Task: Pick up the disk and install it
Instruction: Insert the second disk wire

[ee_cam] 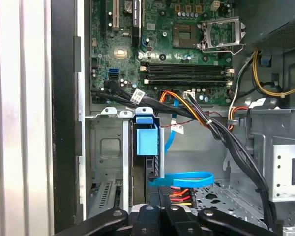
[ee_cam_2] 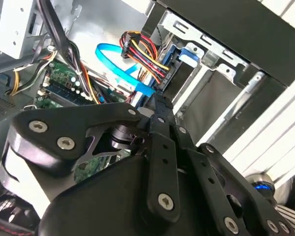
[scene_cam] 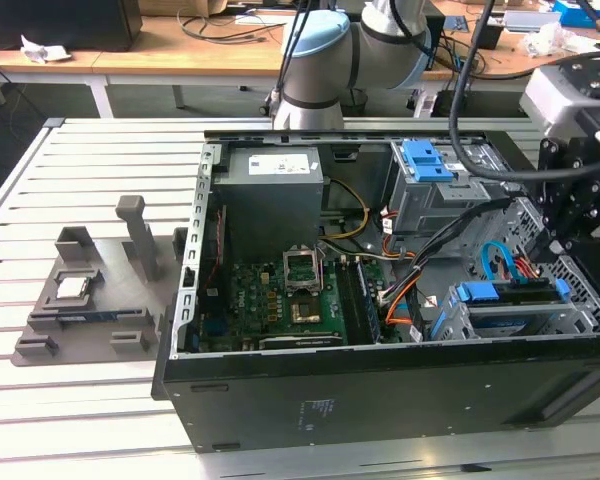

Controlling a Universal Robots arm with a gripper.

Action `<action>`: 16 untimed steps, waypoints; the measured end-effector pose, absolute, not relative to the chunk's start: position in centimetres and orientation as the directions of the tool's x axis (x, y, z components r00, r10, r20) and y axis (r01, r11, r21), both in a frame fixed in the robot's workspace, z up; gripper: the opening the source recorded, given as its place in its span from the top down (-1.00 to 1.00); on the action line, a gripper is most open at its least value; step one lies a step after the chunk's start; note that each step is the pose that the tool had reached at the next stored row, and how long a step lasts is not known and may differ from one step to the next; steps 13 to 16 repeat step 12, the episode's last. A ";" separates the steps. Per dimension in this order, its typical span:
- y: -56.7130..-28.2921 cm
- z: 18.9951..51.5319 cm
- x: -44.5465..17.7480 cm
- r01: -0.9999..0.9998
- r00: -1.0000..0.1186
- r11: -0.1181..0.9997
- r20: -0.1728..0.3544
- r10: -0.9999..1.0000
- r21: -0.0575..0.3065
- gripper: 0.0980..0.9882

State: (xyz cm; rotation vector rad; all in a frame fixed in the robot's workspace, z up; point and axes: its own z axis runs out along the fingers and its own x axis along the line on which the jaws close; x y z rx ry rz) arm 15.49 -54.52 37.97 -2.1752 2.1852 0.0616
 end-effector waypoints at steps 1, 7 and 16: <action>-54.5 38.4 15.5 -1.000 -0.004 0.005 -0.066 -0.998 -0.012 0.98; -54.4 39.5 15.5 -1.000 -0.004 0.005 -0.062 -0.998 -0.012 0.98; -54.4 39.5 15.5 -1.000 -0.004 0.005 -0.062 -0.998 -0.012 0.98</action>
